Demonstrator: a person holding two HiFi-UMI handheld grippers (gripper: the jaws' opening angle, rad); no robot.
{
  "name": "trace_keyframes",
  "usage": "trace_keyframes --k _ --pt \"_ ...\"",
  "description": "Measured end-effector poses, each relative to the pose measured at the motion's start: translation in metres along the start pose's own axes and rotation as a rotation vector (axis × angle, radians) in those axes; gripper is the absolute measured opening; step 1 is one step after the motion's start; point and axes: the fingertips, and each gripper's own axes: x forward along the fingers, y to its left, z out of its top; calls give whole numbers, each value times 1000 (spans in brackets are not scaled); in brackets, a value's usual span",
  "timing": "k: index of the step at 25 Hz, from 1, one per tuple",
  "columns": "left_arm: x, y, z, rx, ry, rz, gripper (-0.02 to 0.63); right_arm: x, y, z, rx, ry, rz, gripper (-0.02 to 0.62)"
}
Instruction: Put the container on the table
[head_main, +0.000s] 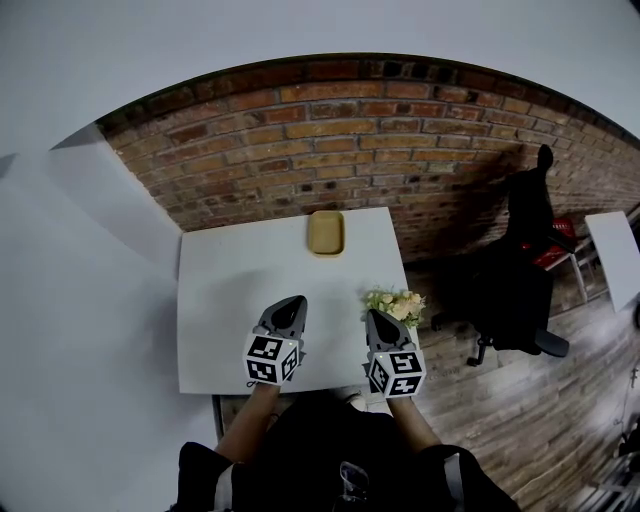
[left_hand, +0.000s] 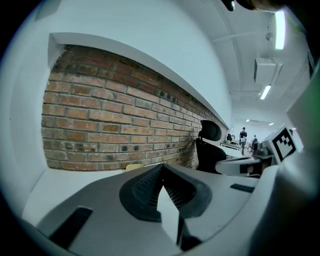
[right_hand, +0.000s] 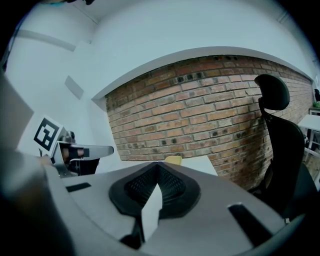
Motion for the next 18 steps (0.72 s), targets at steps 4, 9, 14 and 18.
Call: trace_keyframes --k 4,9,14,18 --pt "3 -1 -2 -3 5 -7 15 0 0 -1 1 7 -1 21" --pt "8 1 -6 -16 16 -15 15 2 0 0 6 10 -1 21" --pt "11 -1 -4 -14 16 -33 15 3 2 1 9 14 -2 21" --pt "16 0 -1 -11 12 -43 15 5 3 2 8 12 -2 21"
